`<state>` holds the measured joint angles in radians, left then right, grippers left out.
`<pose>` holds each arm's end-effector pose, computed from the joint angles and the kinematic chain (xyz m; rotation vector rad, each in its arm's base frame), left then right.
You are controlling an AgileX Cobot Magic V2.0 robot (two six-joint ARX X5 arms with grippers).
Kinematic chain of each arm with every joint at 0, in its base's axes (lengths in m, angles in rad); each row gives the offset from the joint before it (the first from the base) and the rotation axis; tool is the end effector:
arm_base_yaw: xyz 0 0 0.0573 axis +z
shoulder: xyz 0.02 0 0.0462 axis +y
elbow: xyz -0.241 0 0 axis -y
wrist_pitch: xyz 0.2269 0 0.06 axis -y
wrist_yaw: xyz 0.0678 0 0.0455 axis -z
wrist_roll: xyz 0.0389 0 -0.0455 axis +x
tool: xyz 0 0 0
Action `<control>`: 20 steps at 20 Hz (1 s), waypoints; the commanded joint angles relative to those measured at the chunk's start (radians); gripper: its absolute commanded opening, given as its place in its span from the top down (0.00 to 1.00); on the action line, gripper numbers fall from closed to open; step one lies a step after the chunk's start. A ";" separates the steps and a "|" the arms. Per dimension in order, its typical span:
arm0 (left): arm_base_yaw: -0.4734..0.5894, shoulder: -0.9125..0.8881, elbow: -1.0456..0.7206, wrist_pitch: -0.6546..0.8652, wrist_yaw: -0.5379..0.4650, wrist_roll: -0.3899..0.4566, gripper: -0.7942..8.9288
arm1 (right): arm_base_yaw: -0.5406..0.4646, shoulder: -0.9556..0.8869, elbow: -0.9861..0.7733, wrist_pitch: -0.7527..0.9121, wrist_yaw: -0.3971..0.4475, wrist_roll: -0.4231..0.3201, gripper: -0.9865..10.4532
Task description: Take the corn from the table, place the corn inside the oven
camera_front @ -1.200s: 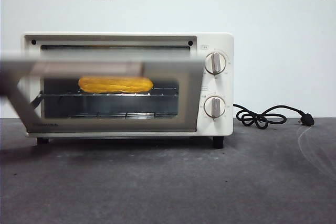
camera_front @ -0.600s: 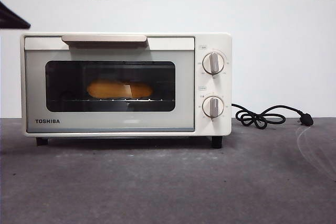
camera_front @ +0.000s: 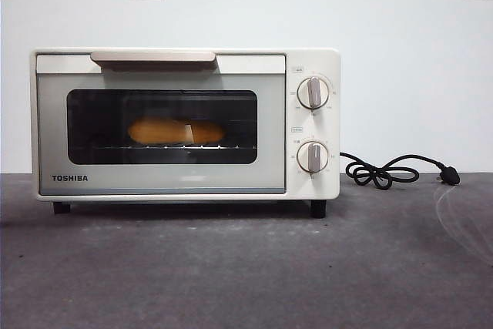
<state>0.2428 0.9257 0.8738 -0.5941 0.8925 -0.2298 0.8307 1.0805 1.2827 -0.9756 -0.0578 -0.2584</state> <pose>0.1805 0.0135 0.2887 -0.5694 0.6279 -0.5640 0.1285 0.1441 0.3460 -0.5313 0.6305 0.9394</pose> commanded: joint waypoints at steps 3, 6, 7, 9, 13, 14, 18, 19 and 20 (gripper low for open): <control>-0.026 -0.140 -0.004 -0.058 -0.204 -0.009 0.93 | -0.001 0.003 0.000 0.003 0.003 -0.004 0.93; -0.037 -0.215 -0.004 -0.097 -0.303 -0.025 0.93 | -0.001 0.003 0.000 0.004 0.002 -0.004 0.93; -0.040 -0.235 -0.004 -0.110 -0.327 -0.026 0.93 | -0.001 0.003 0.000 0.003 0.002 -0.004 0.93; -0.043 -0.277 -0.004 -0.156 -0.383 -0.028 0.93 | -0.001 0.003 0.000 0.004 0.002 -0.004 0.93; -0.043 -0.328 -0.004 -0.277 -0.464 -0.029 0.93 | -0.001 0.003 0.000 0.004 0.002 -0.004 0.93; -0.044 -0.335 -0.004 -0.304 -0.476 -0.030 0.92 | -0.001 0.003 0.000 0.003 0.002 -0.004 0.93; -0.043 -0.337 -0.004 -0.368 -0.474 -0.031 0.92 | -0.001 0.003 0.000 0.004 0.002 -0.004 0.93; -0.043 -0.332 -0.004 -0.369 -0.475 -0.030 0.92 | -0.001 0.003 0.000 0.004 0.002 -0.004 0.93; -0.043 -0.323 -0.004 -0.366 -0.474 -0.030 0.92 | -0.001 0.003 0.000 0.004 0.002 -0.004 0.93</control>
<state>0.2016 0.5983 0.8738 -0.9672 0.4206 -0.2562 0.8307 1.0805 1.2827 -0.9756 -0.0555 -0.2584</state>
